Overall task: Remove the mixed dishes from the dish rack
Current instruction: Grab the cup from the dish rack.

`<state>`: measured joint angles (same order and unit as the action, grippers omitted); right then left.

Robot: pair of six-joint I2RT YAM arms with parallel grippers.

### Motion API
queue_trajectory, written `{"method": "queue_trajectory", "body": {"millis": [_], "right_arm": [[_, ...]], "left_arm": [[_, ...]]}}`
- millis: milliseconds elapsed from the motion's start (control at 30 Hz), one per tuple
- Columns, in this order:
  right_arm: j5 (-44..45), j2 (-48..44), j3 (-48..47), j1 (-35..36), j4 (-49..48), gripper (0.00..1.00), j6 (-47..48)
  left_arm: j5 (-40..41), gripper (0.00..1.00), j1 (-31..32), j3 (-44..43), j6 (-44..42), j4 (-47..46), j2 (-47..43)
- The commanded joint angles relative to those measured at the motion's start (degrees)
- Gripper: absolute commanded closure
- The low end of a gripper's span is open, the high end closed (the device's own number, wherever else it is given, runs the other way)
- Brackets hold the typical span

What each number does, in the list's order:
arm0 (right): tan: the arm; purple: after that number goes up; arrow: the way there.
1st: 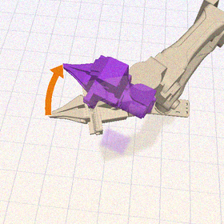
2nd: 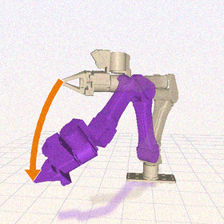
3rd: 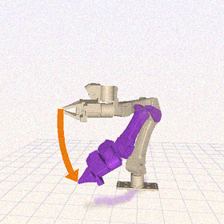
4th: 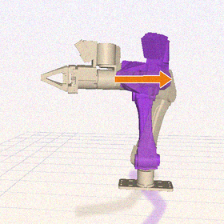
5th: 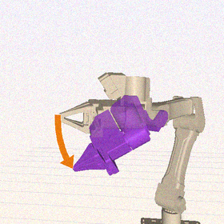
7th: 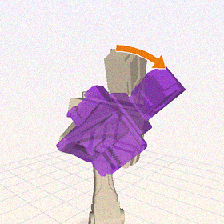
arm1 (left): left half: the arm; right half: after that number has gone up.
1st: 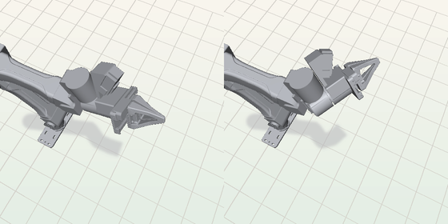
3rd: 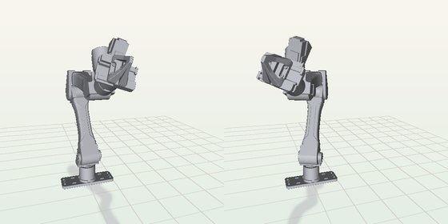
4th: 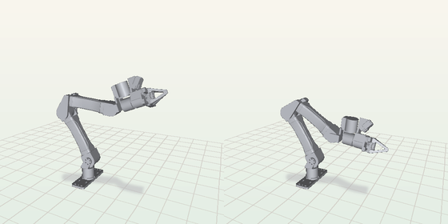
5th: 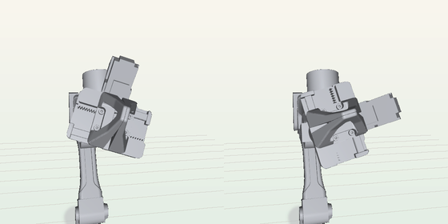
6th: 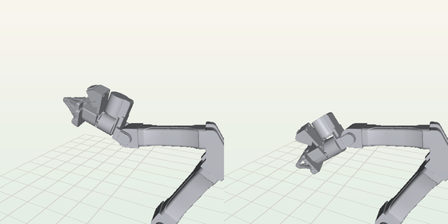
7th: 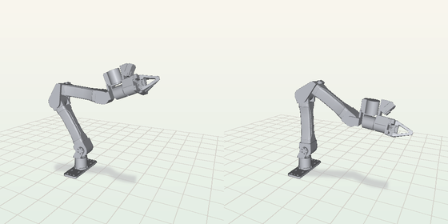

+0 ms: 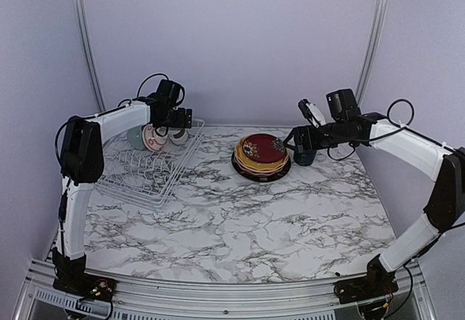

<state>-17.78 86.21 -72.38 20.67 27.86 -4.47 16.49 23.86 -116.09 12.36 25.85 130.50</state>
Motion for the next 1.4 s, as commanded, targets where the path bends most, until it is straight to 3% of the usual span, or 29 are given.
{"method": "queue_trajectory", "body": {"millis": [0, 767, 933, 1133, 1367], "right_arm": [[0.55, -1.41, 0.15, 0.40, -0.84, 0.02, 0.23], [1.25, -2.24, 0.16, 0.34, -0.95, 0.02, 0.26], [1.58, -2.54, 0.21, 0.38, -1.21, 0.02, 0.21], [3.96, -2.80, 0.67, 0.02, -1.93, 0.02, 0.25], [6.70, -4.85, 1.63, -1.32, -3.90, 0.02, -1.34]], "left_arm": [[-0.07, 0.01, -0.39, -3.19, -1.03, 0.61, 2.53], [-0.97, 0.02, -1.68, -8.37, -0.34, 2.65, 10.02], [-2.78, 0.11, -1.68, -7.98, -0.02, 1.79, 9.54], [-3.65, 0.29, -1.68, -7.52, 0.30, 1.43, 8.29], [-4.47, 0.41, -1.69, -5.13, 0.91, 0.77, 4.03]]}}
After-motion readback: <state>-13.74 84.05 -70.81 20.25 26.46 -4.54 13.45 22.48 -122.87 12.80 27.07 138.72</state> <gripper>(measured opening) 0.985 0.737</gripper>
